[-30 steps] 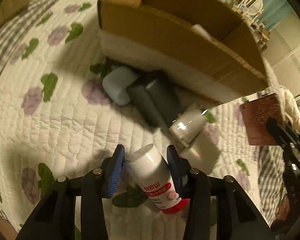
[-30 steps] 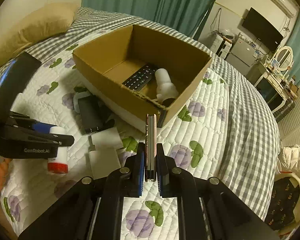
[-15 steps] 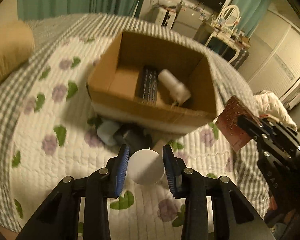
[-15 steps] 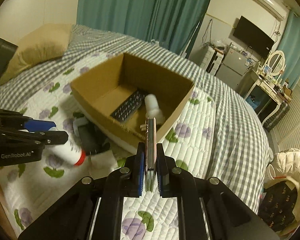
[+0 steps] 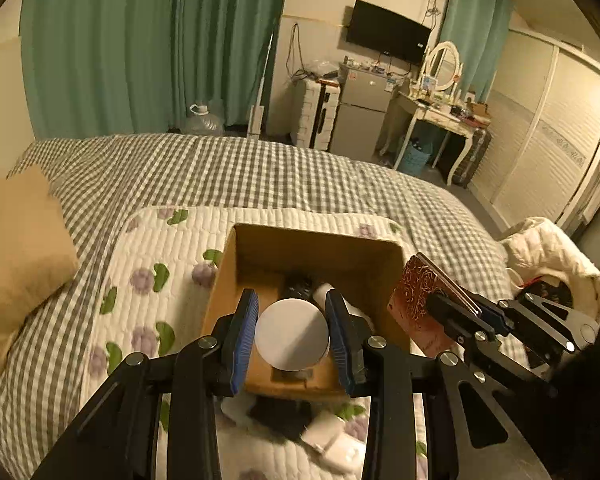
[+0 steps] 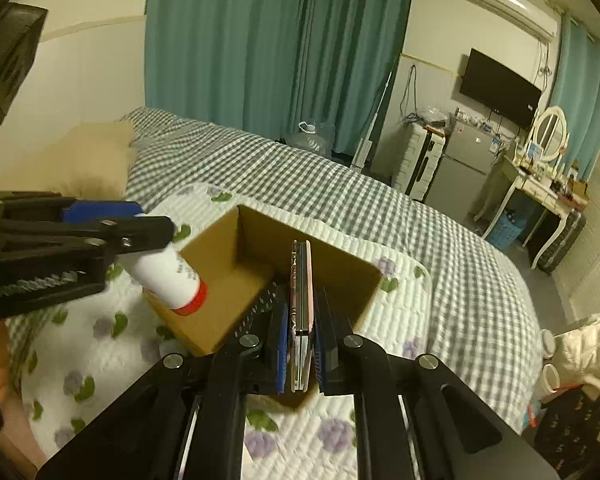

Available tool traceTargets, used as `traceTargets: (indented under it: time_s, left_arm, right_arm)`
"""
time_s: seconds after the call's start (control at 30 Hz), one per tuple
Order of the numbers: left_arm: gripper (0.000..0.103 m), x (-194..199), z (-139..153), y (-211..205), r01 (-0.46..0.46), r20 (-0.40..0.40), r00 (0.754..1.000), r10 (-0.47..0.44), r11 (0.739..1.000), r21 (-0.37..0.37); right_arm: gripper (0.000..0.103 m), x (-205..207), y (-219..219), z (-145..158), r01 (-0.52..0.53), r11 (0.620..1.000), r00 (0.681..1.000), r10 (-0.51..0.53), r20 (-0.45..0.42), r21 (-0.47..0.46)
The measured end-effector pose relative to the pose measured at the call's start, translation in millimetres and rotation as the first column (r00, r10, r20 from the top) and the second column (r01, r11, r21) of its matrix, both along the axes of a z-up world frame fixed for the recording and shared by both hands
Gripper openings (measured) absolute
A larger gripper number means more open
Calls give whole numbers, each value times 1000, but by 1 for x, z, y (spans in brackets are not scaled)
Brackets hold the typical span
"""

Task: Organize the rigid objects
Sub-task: 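Carry the pink card with the right gripper while the left gripper carries the tube toward the box, then open the right gripper over the box while the left gripper drops the tube inside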

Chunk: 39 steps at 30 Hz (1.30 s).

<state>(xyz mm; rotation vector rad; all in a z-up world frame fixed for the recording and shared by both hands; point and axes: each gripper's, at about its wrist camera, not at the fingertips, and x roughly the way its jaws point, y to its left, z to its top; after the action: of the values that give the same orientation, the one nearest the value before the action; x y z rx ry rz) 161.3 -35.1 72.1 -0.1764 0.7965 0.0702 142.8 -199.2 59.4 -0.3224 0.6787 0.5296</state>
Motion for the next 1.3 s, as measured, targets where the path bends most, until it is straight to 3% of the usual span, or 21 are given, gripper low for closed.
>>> traceTargets:
  time_s: [0.13,0.33,0.47,0.7,0.8,0.83,0.9,0.93,1.07,1.13,1.2,1.3]
  left_arm:
    - [35,25,-32,2,3,-26,1000,-1,998,68]
    - [35,47,-75,3,29,-74,997,-22,995,96]
    - [35,52,-88,3,40,-89,996,-31,995,92]
    - [36,46,-96,7,35,-122,992,-25,995,88]
    - [46,35,-91,6,35,-109,994,-24,994,100]
    - [52,29,-86,6,35,-96,995,-24,994,106]
    - [62,20,-79,7,32,-76,997,-23,993,117]
    - [68,14,-74,7,28,-65,998,-20,992,123]
    - [81,-14,-59,8,21,-24,1000,-17,988,151]
    - [94,-31,-54,10,15,1,1000,-15,985,172]
    - [97,-48,-51,11,9,32,999,-15,981,195]
    - [100,-66,-50,12,17,42,999,-27,977,213]
  right_arm:
    - [10,25,12,-21,13,1000,999,-12,-43,26]
    - [10,42,17,-70,14,1000,994,-14,-110,5]
    - [10,49,12,-87,31,999,990,-29,-136,13]
    - [10,46,3,-71,61,997,997,-57,-55,56]
    - [10,40,-1,-59,76,995,996,-73,-45,67]
    - [13,37,-2,-56,78,995,996,-75,-46,64]
    - [39,30,-4,-49,76,996,996,-73,-42,52]
    - [45,26,-5,-46,74,996,997,-73,-39,47]
    - [53,8,-8,-34,66,997,997,-65,-32,30]
    - [62,-2,-8,-29,63,998,998,-63,-29,13]
    - [75,-15,-11,-26,61,998,998,-61,-20,-4]
    - [83,-35,-13,-24,54,998,998,-55,-20,-42]
